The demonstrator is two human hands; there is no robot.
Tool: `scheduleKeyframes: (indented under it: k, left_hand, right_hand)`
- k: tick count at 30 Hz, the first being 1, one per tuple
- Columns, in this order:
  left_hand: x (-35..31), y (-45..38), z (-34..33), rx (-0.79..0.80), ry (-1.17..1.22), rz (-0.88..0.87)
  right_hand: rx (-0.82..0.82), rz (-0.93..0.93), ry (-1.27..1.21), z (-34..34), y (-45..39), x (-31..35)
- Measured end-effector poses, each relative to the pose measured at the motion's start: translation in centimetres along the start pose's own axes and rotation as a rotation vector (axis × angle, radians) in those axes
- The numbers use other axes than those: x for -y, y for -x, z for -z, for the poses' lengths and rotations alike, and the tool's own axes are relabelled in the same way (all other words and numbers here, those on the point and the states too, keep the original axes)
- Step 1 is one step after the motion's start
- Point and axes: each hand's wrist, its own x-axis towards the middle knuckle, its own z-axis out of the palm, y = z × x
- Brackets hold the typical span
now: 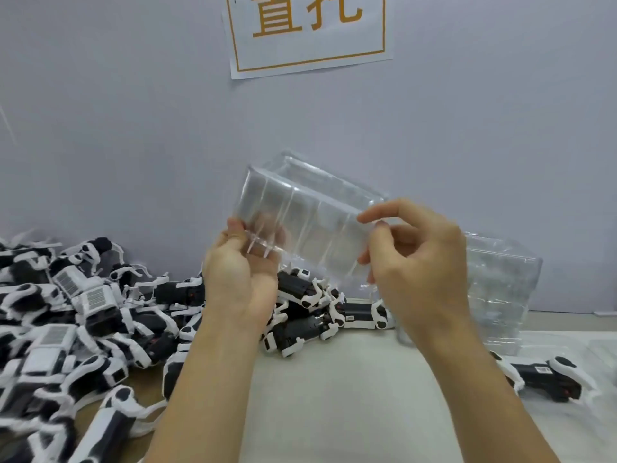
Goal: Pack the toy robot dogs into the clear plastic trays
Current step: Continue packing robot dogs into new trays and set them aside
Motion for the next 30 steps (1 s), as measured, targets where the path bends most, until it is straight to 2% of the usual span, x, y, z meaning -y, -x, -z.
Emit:
scheduleKeyframes:
  k: [2,5,7,9,11,17,23,30]
  left_hand:
    - [0.2,0.2,1.9,-0.056,-0.129,-0.035]
    - [0.9,0.3,3.3,-0.072,-0.476,-0.105]
    - [1.5,0.5,3.5,0.010,-0.658,-0.122]
    - [2.4,1.0,3.4,0.123,-0.752,-0.101]
    - [3.2,1.4,3.1,0.180,-0.769,-0.071]
    - [3.6,1.5,3.2,0.216,-0.662,0.040]
    - [4.2,1.2,4.0,0.126,-0.579,0.080]
    - [5.4,1.0,4.9,0.174,-0.818,-0.050]
  right_hand:
    - [0.052,-0.001,0.105,-0.8,0.6,-1.1]
    - [0.165,-0.073,0.258,-1.5,1.2,-3.0]
    - [0.295,-0.197,0.265,-1.8,1.7,-3.7]
    - [0.346,-0.244,0.198,-2.1,2.2,-4.5]
    - [0.331,-0.259,0.132,-2.0,2.5,-5.4]
    - [0.305,-0.326,-0.135,-0.9,2.6,-6.0]
    - [0.326,-0.424,-0.279,-0.6,2.7,-6.4]
    - [0.373,-0.470,-0.280,-0.4,3.0,-7.4]
